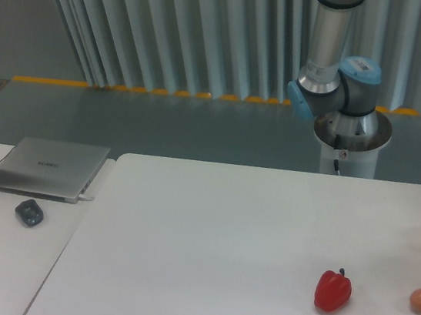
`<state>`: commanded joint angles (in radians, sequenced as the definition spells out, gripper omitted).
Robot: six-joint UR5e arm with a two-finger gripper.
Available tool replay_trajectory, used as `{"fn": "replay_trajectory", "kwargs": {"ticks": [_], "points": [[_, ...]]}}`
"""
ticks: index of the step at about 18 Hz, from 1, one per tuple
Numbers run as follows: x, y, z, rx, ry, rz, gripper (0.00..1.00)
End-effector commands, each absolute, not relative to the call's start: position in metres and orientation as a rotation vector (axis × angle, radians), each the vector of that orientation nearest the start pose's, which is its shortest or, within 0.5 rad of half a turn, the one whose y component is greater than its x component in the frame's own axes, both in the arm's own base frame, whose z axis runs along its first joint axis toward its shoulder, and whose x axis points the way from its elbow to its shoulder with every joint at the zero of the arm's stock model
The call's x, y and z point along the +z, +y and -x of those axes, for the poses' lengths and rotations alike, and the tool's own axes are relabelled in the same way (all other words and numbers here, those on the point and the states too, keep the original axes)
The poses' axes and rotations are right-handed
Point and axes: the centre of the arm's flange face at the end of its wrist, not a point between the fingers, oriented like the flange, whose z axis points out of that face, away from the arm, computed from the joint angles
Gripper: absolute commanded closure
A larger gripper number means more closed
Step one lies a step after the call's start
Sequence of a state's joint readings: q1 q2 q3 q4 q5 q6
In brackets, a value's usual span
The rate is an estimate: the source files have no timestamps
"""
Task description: Place the triangular bread in the basket
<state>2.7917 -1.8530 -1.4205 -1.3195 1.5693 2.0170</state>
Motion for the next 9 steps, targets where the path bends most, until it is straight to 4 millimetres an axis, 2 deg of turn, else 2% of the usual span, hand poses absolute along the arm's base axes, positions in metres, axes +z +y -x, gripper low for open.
{"fn": "replay_trajectory", "kwargs": {"ticks": [3, 8, 9], "points": [[0.418, 0.320, 0.564, 0.250, 1.230, 2.894, 1.00], [0.405, 0.294, 0.593, 0.298, 1.217, 2.854, 1.00], [0.404, 0.293, 0.594, 0.299, 1.210, 2.838, 0.88]]}}
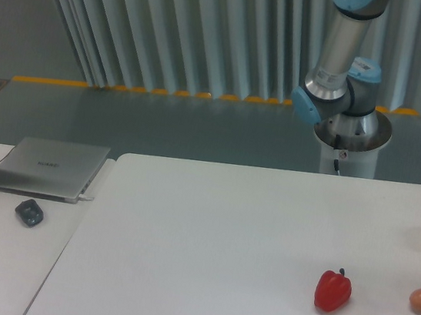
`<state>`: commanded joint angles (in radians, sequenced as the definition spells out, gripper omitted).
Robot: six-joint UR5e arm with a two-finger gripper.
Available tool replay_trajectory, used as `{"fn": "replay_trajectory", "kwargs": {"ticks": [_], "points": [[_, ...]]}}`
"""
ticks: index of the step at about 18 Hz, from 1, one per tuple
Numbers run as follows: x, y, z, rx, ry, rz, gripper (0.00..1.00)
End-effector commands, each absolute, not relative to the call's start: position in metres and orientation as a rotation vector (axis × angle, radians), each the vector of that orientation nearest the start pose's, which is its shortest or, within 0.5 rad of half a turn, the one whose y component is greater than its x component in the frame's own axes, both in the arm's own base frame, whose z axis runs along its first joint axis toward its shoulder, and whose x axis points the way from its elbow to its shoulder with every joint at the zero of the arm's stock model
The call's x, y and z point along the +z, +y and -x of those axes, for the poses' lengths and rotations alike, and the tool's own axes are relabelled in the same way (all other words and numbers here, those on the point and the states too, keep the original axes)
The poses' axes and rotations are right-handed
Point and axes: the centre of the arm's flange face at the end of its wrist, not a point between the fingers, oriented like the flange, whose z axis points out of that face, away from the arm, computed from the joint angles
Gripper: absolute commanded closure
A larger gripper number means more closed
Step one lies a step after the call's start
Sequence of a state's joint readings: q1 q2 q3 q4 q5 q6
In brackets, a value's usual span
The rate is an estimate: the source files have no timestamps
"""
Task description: Place the triangular bread in the basket
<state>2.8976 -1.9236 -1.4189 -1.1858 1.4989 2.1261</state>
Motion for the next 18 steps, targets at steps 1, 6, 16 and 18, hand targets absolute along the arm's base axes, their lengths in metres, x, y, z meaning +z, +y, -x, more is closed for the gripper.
{"fn": "replay_trajectory", "kwargs": {"ticks": [1, 6, 16, 18], "points": [[0.403, 0.293, 0.593, 0.295, 1.209, 2.828, 0.54], [0.401, 0.296, 0.585, 0.286, 1.190, 2.779, 0.00], [0.409, 0.368, 0.500, 0.222, 1.162, 2.719, 0.00], [0.411, 0.386, 0.482, 0.178, 1.157, 2.720, 0.00]]}}
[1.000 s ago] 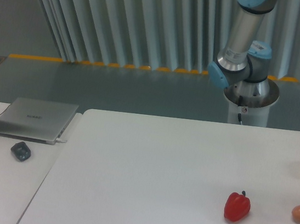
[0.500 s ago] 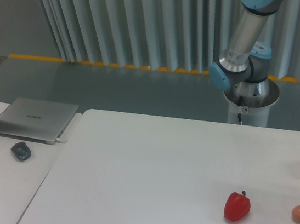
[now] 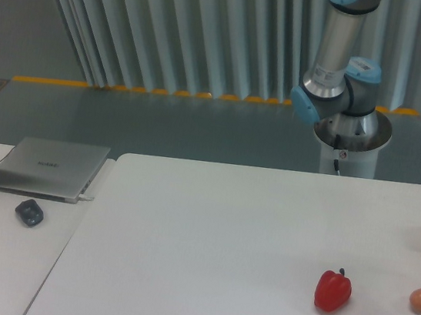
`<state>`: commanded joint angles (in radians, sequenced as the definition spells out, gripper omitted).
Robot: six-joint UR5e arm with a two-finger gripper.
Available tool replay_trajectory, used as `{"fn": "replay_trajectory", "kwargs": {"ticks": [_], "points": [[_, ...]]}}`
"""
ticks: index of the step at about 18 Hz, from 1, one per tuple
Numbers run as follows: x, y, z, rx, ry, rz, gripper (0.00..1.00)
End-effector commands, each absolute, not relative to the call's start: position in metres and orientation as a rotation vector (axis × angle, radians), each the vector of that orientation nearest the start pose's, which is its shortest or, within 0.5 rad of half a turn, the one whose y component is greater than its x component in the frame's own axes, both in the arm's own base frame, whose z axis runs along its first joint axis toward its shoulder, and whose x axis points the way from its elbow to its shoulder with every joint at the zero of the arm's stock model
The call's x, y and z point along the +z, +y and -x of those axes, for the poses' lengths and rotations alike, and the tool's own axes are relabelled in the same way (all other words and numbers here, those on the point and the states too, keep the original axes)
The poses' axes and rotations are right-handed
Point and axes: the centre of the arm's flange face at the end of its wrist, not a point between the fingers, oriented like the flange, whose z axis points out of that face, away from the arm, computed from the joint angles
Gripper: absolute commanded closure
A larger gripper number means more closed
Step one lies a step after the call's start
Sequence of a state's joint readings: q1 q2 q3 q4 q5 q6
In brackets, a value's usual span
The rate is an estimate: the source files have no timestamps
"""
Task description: Place the triangular bread in the basket
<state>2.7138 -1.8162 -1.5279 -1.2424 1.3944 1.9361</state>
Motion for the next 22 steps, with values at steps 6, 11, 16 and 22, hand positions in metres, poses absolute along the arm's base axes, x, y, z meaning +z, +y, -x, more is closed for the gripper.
{"fn": "replay_trajectory", "kwargs": {"ticks": [6, 11, 16, 22], "points": [[0.425, 0.430, 0.424, 0.159, 1.186, 2.819, 0.00], [0.430, 0.446, 0.382, 0.079, 1.219, 2.867, 0.00], [0.427, 0.455, 0.376, 0.089, 1.221, 2.893, 0.00], [0.427, 0.455, 0.377, 0.088, 1.226, 2.899, 0.00]]}}
